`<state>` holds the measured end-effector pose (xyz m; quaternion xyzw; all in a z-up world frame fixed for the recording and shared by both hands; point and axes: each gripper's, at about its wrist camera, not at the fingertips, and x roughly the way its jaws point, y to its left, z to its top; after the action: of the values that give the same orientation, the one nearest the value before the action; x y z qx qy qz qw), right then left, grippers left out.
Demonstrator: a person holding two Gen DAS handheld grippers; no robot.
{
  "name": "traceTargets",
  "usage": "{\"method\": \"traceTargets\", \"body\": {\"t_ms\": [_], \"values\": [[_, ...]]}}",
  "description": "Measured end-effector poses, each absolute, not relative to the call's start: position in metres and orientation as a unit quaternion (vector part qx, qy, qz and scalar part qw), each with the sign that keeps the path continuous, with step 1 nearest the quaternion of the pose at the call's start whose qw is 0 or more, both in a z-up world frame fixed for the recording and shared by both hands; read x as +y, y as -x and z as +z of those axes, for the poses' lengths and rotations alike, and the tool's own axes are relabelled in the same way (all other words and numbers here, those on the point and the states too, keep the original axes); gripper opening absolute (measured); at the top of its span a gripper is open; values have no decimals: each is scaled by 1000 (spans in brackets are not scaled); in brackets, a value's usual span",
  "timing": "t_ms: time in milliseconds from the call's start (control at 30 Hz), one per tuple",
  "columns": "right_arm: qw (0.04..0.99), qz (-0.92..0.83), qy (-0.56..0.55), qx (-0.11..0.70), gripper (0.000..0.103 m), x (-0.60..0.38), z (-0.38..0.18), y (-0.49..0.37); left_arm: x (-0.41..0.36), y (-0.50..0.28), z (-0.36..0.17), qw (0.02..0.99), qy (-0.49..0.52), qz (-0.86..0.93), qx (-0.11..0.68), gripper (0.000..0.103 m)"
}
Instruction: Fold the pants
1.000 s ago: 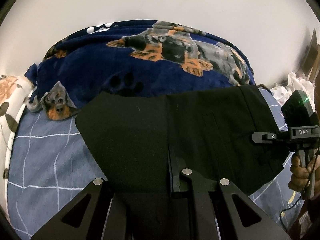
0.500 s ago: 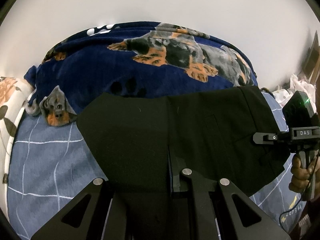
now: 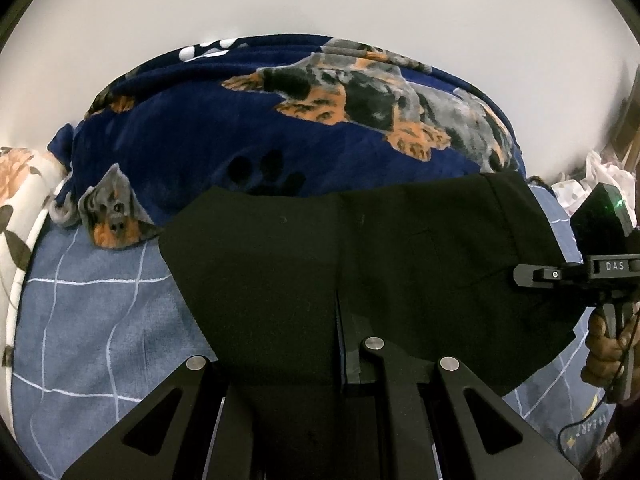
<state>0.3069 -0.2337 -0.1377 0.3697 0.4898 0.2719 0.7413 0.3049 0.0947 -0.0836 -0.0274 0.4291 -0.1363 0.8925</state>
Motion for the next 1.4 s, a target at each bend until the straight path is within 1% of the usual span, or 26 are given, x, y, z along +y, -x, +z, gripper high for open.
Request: {"method": "traceTargets", "body": {"t_ms": [333, 767, 867, 1000, 1400], "values": [[741, 267, -371, 492, 19, -235, -140, -308, 101, -313, -99, 888, 39, -123, 441, 11], [739, 259, -375, 496, 19, -238, -150, -309, 105, -317, -114, 887, 40, -111, 446, 15], [742, 255, -368, 499, 19, -236, -149, -311, 106, -317, -116, 888, 40, -108, 446, 16], [747, 253, -360, 499, 19, -234, -149, -312, 109, -318, -121, 888, 43, -103, 446, 20], [765, 233, -328, 503, 19, -226, -151, -314, 109, -317, -127, 891, 37, -98, 442, 21]]}}
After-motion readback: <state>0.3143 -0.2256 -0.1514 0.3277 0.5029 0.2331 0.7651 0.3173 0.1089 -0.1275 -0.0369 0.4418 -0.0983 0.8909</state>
